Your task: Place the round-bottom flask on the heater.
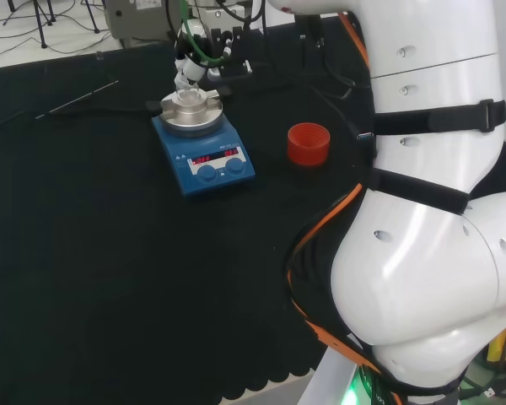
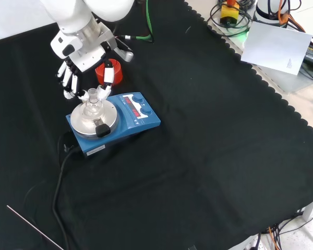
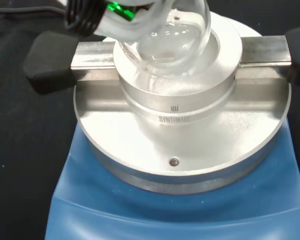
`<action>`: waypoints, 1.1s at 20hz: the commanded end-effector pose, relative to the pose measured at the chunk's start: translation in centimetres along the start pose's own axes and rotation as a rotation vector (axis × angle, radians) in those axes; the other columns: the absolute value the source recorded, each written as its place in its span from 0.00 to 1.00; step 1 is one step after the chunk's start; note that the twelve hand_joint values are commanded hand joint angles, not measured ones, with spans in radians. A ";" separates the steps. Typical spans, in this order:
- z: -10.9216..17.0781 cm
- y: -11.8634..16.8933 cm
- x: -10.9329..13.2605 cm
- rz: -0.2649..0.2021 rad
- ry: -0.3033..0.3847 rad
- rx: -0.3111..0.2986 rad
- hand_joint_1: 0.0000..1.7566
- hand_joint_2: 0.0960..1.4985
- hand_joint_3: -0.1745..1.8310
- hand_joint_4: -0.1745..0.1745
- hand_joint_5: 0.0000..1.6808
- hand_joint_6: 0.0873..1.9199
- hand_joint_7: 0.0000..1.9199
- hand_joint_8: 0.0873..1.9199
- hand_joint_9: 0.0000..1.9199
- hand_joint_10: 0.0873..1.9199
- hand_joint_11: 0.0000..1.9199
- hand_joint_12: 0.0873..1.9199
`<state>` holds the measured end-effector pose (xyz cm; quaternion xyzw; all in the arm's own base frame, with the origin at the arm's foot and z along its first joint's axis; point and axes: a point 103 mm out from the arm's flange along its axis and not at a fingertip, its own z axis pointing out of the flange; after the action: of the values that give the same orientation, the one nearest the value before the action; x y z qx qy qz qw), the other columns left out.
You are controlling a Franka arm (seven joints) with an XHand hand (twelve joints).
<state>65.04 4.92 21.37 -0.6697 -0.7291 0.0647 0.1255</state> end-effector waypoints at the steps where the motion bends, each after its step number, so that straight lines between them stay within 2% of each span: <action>1: 0.3 0.1 -0.3 -0.004 0.004 0.005 0.61 0.45 0.44 1.00 0.65 0.51 0.29 0.27 0.38 0.23 0.21 0.63; 12: 0.8 0.7 -0.2 -0.004 -0.010 0.014 0.61 0.45 0.44 1.00 0.65 0.50 0.29 0.27 0.38 0.23 0.21 0.64; 16: 0.9 0.8 -0.2 -0.004 0.005 0.026 0.61 0.45 0.44 1.00 0.65 0.50 0.29 0.27 0.38 0.23 0.21 0.64; 18: 1.1 1.0 -0.4 -0.005 0.035 0.042 0.60 0.48 0.41 1.00 0.63 0.51 0.28 0.27 0.37 0.23 0.20 0.64; 20: 1.1 1.0 -0.6 -0.013 0.050 0.049 0.59 0.54 0.33 1.00 0.61 0.51 0.26 0.28 0.35 0.25 0.18 0.65; 22: 1.0 1.0 -0.6 -0.029 0.054 0.049 0.52 0.50 0.34 0.71 0.56 0.46 0.25 0.29 0.33 0.26 0.17 0.66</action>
<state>65.79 4.72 20.27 -0.6663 -0.7287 0.0691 0.1424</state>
